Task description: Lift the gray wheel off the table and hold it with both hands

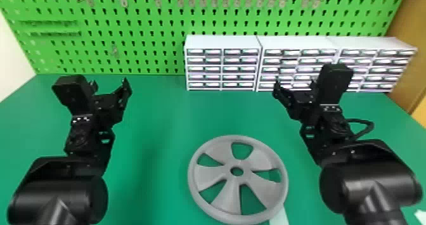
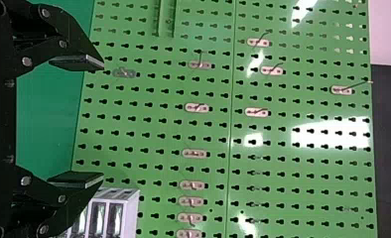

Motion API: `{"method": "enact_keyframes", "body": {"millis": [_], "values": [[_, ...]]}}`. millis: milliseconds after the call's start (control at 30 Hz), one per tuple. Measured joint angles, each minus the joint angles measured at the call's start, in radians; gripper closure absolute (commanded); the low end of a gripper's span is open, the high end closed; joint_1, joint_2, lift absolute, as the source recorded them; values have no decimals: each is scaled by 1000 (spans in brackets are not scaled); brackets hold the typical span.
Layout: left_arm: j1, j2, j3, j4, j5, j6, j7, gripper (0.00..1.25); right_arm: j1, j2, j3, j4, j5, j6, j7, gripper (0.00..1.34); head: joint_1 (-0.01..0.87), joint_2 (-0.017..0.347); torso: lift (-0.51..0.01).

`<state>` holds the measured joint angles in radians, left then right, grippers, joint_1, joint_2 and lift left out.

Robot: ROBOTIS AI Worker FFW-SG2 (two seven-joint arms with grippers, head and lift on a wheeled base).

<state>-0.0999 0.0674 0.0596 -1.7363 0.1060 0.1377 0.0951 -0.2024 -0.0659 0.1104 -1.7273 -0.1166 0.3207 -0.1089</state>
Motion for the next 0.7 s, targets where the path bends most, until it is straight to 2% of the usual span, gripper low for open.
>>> {"method": "enact_keyframes", "body": {"millis": [700], "values": [[-3, 0, 2, 0, -1, -6, 0, 460, -5, -5, 5, 0, -3, 5, 0, 269, 657, 60, -95]]}}
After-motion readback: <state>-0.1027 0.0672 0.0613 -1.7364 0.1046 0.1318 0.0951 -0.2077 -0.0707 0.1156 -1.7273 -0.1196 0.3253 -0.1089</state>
